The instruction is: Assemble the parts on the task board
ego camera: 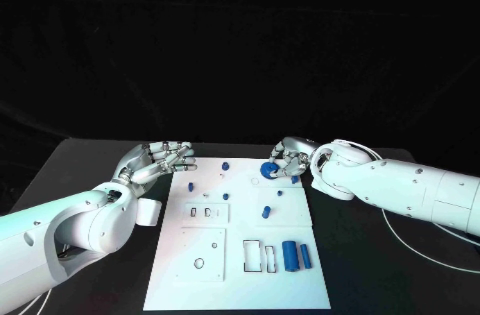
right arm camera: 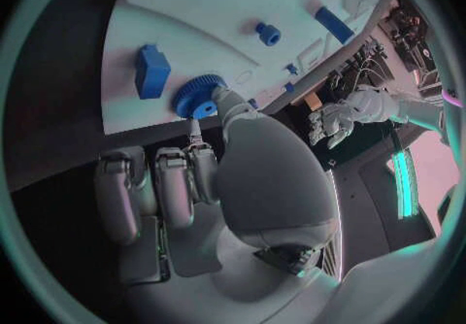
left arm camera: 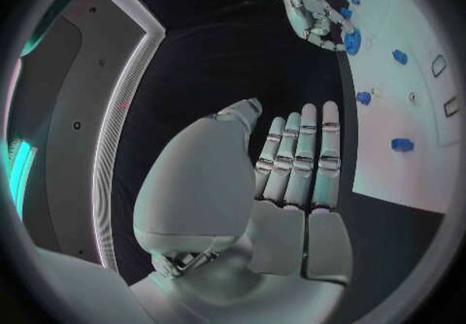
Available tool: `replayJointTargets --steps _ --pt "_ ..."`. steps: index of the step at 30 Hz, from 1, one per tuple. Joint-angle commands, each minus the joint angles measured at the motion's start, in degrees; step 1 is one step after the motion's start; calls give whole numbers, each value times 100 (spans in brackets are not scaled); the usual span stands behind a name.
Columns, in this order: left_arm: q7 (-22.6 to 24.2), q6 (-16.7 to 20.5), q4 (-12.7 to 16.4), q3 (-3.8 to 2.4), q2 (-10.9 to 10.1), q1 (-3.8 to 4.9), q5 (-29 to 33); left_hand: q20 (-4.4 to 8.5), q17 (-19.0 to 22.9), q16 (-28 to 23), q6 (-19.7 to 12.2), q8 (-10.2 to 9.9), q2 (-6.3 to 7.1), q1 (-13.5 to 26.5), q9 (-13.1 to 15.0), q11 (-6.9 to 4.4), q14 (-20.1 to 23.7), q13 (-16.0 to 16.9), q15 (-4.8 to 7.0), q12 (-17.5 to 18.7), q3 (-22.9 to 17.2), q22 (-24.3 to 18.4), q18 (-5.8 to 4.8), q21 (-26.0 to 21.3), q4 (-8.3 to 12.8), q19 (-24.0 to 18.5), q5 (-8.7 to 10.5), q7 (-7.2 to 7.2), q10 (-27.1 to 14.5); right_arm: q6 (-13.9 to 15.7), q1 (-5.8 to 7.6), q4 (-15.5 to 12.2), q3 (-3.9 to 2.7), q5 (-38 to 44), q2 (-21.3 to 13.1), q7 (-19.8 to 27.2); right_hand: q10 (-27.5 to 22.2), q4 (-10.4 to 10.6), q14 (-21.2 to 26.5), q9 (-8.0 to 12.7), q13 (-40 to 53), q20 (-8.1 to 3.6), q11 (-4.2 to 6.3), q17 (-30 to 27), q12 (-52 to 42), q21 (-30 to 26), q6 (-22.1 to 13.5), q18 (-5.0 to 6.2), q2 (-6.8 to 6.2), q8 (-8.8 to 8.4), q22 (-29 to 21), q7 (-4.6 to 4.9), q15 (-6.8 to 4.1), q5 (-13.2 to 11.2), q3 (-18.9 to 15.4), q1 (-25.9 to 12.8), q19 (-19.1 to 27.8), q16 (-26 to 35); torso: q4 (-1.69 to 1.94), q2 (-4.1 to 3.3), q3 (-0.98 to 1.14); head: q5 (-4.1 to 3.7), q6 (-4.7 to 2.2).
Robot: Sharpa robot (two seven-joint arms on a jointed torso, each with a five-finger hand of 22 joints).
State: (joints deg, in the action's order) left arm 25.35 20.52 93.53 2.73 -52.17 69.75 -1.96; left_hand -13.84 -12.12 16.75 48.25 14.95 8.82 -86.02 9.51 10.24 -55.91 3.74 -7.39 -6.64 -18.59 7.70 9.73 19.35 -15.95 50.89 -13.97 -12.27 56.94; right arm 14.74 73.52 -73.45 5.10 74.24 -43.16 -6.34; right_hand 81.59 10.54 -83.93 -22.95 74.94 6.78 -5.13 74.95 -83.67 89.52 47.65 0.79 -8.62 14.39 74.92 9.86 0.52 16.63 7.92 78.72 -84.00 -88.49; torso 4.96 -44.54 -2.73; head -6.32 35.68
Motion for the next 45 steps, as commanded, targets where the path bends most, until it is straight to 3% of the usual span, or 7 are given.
replayJointTargets --steps 1,17,25,31,38,45 --pt "17 -107 9 -5 3 8 8 2 -11 -27 22 -28 34 33 -6 19 5 -5 -43 44 -29 -11 76 8 -1 23 34 -116 34 -214 -39 15 24 27 6 -49 34 49 -513 11 529 38 -2 1034 -27 21 33 -68 -25 5 1467 1 50 -34 2 -77 -569 -35 -8 -1 -2 4 5" --pt "-3 -119 9 -5 -2 8 6 2 -11 -27 22 -28 34 33 -6 19 5 -5 -43 44 -29 -11 76 8 -1 23 34 -116 34 -44 -51 -66 25 483 10 -79 93 134 -525 -12 608 33 20 1102 -75 48 134 -79 -53 67 1508 -28 37 -26 54 -63 -600 -54 -5 0 3 -2 -6" --pt "-13 -123 10 -5 -6 8 5 2 -14 -31 19 -32 36 33 -8 22 4 -6 -44 52 -35 -13 76 7 2 24 35 -119 33 109 -63 -93 25 804 14 -146 161 113 -528 -24 680 -9 79 1119 -114 48 334 -79 12 143 1508 -92 -15 -479 385 149 -600 -60 -5 0 3 -1 -6" --pt "-18 -125 10 -5 -7 8 4 2 -14 -32 18 -32 36 32 -8 22 4 -6 -44 53 -36 -14 76 6 3 25 35 -119 33 272 -71 -133 25 931 16 -133 254 109 -530 -32 779 -57 147 1129 -174 48 554 -79 40 221 1508 -168 -71 -563 681 218 -600 -62 -1 0 2 5 -10" --pt "-22 -130 6 -5 -10 8 3 2 -14 -32 18 -32 36 32 -8 22 4 -6 -44 53 -36 -14 76 6 3 25 35 -119 33 757 -79 -334 24 967 -13 -33 299 112 -532 -23 824 -105 193 1138 -196 48 662 -79 -1 248 1508 -214 -116 -511 962 193 -600 -64 -4 -3 3 13 -33" --pt "-21 -131 -1 -5 -9 8 2 2 -14 -32 18 -32 36 32 -8 22 4 -6 -44 53 -36 -14 76 6 3 25 35 -119 33 1276 -59 -815 14 1191 -71 -173 283 192 -531 -26 800 -121 206 1129 -174 48 707 -79 -149 263 1508 -228 -127 -464 1056 2 -600 -62 -5 1 2 39 -43"
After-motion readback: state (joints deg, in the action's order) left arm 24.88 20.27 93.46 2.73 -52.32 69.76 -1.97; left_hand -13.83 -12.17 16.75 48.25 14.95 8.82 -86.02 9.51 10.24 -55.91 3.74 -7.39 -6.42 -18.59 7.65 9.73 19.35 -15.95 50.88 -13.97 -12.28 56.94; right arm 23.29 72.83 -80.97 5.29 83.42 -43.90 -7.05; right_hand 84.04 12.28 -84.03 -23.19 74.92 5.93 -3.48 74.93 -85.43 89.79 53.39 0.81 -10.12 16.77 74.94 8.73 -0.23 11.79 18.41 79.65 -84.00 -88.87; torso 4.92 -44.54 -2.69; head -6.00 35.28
